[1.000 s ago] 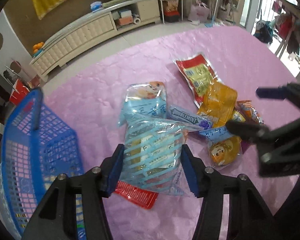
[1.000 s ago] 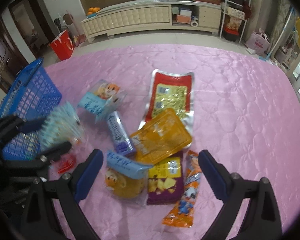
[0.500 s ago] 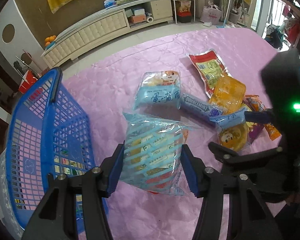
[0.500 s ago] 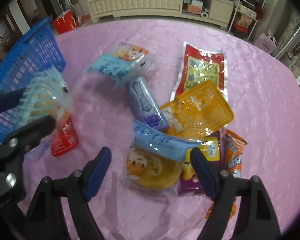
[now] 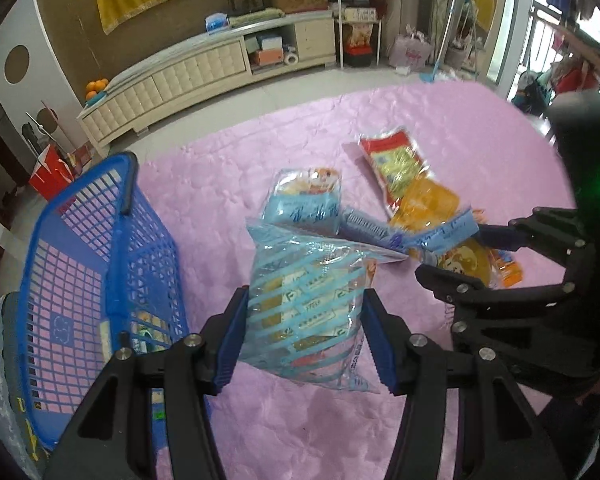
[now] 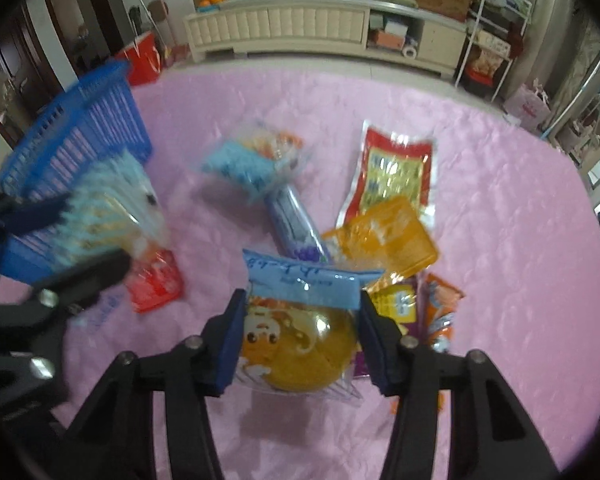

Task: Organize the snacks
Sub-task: 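Carry both snacks over the basket and release them inside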

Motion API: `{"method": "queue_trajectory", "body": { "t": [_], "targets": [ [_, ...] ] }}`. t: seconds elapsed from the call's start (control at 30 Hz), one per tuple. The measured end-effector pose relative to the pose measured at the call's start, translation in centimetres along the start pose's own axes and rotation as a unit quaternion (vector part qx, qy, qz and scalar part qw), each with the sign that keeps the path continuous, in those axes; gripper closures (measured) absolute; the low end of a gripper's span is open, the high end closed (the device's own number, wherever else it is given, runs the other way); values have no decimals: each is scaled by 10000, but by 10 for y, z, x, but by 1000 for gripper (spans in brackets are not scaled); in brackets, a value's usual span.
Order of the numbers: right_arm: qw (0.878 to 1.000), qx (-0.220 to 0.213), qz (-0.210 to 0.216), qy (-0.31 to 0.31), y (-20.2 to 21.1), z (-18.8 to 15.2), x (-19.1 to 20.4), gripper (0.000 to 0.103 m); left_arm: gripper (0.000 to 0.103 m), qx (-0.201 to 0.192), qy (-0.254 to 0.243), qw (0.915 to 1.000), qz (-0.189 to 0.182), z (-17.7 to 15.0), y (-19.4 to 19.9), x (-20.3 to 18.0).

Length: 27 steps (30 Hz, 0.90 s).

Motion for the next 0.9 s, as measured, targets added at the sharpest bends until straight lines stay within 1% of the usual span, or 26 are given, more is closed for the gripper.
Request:
{"method": "queue_trajectory", "body": {
  "t": [0.1,0.17,0.3,0.43,0.57,0.7,0.9],
  "targets": [
    [9997,-213,83,20,26,9,8,46,50,-186,39,9998,-51,5,21,5],
    [9995,-312,88,49,36,14,14,46,50,-294,85,9995,-90,8,35,9],
    [9981,-575,96,211,66,31,34,46,50,-508,227,9982,-200,13,66,22],
    [9958,-827,144,364,87,49,51,46,50,-714,288,9969,-174,18,91,39],
    [9925,-1046,225,589,105,66,81,46,50,-909,386,9951,23,20,114,69],
    [9890,-1187,332,816,113,78,109,46,50,-1060,501,9930,135,19,133,99],
    [9841,-1295,524,1101,111,96,149,46,50,-1095,633,9914,349,13,144,145]
  ]
}}
Point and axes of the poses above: each gripper's, at about its wrist camera, not at the fingertips, and y roughly against the way its jaws point, x to its left, z to its top, the point moved 9 cm from there along -y, roughly the way its jaws point, and after that the axes turned 5 degrees about -x, right-handed, at the moved point
